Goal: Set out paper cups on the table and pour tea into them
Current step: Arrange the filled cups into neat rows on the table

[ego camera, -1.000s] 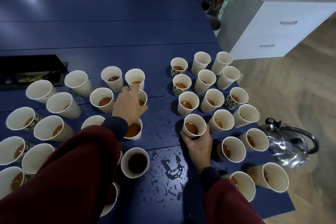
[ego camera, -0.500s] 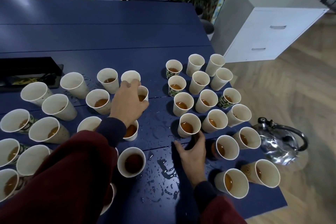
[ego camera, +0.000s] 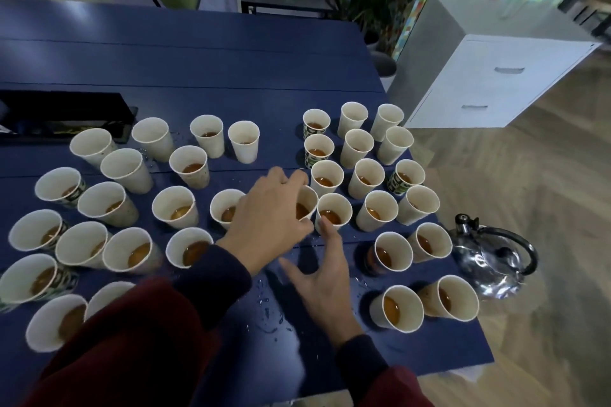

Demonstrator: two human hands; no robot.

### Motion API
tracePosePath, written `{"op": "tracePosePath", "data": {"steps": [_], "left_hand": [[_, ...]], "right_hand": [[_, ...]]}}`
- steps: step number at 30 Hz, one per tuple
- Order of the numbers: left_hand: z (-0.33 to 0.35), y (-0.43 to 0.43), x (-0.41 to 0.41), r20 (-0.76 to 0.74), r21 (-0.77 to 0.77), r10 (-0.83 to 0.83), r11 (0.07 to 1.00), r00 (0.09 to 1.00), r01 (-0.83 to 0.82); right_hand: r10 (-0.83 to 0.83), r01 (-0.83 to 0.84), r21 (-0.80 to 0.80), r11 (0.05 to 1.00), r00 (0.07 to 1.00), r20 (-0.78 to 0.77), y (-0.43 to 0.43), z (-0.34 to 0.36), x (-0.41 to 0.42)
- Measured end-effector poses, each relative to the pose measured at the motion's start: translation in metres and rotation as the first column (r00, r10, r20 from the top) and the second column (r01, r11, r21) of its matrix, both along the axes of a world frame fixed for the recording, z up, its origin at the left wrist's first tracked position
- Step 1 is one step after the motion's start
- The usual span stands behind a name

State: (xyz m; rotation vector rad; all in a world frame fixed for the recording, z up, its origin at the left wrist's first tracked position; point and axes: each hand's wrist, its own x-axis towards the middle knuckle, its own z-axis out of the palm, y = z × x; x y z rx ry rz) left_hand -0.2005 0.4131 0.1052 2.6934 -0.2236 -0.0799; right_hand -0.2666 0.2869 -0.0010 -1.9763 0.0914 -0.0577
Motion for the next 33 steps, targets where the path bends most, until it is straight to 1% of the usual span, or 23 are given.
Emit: {"op": "tracePosePath", "data": {"steps": [3, 5, 7, 9, 12, 14, 16, 18, 21, 28, 31, 33], "left_hand": [[0.003, -0.012, -0.028, -0.027, 0.014, -0.010, 1.000, 1.000, 0.010], [0.002, -0.017, -0.044, -0.029, 0.012, -0.014, 1.000, 0.999, 0.014], [-0.002, -0.019, -0.060, -0.033, -0.020, -0.005, 1.000, 0.999, 0.004], [-0.009, -0.018, -0.071, -0.035, -0.081, 0.039, 0.996, 0.999, -0.042], [-0.025, -0.007, -0.081, 0.003, -0.132, 0.174, 0.976, 0.985, -0.172], [-0.042, 0.006, -0.083, 0.035, -0.087, 0.280, 0.957, 0.959, -0.276], [-0.060, 0.020, -0.085, 0.021, -0.010, 0.370, 0.929, 0.929, -0.370], [-0.075, 0.031, -0.088, -0.007, 0.053, 0.409, 0.911, 0.913, -0.408], [-0.087, 0.040, -0.088, -0.020, 0.092, 0.389, 0.918, 0.921, -0.386], [-0.094, 0.046, -0.082, -0.027, 0.108, 0.345, 0.934, 0.938, -0.340], [-0.095, 0.049, -0.079, -0.008, 0.170, 0.333, 0.930, 0.943, -0.327], [-0.094, 0.049, -0.078, 0.020, 0.238, 0.325, 0.917, 0.945, -0.320]], "right_hand": [[0.036, -0.037, 0.015, 0.999, 0.998, 0.053, -0.001, 0.004, -0.006], [0.019, -0.020, 0.007, 1.000, 0.997, 0.076, -0.002, 0.000, -0.014], [-0.004, 0.005, -0.003, 1.000, 0.998, 0.065, -0.008, -0.009, -0.023], [-0.032, 0.032, 0.009, 0.999, 0.999, 0.029, -0.014, -0.020, -0.029], [-0.089, 0.089, 0.038, 0.995, 0.996, 0.003, -0.023, -0.032, -0.033], [-0.146, 0.147, 0.030, 0.989, 0.989, -0.005, -0.030, -0.038, -0.032], [-0.190, 0.191, 0.014, 0.982, 0.982, -0.020, -0.036, -0.045, -0.029], [-0.221, 0.221, -0.002, 0.975, 0.975, -0.032, -0.041, -0.054, -0.026], [-0.261, 0.261, -0.019, 0.965, 0.965, -0.014, -0.046, -0.064, -0.022], [-0.291, 0.287, -0.075, 0.955, 0.955, -0.051, -0.055, -0.079, -0.015], [-0.298, 0.289, -0.108, 0.951, 0.952, -0.077, -0.054, -0.081, -0.013], [-0.290, 0.279, -0.115, 0.953, 0.953, -0.086, -0.053, -0.080, -0.015]]}}
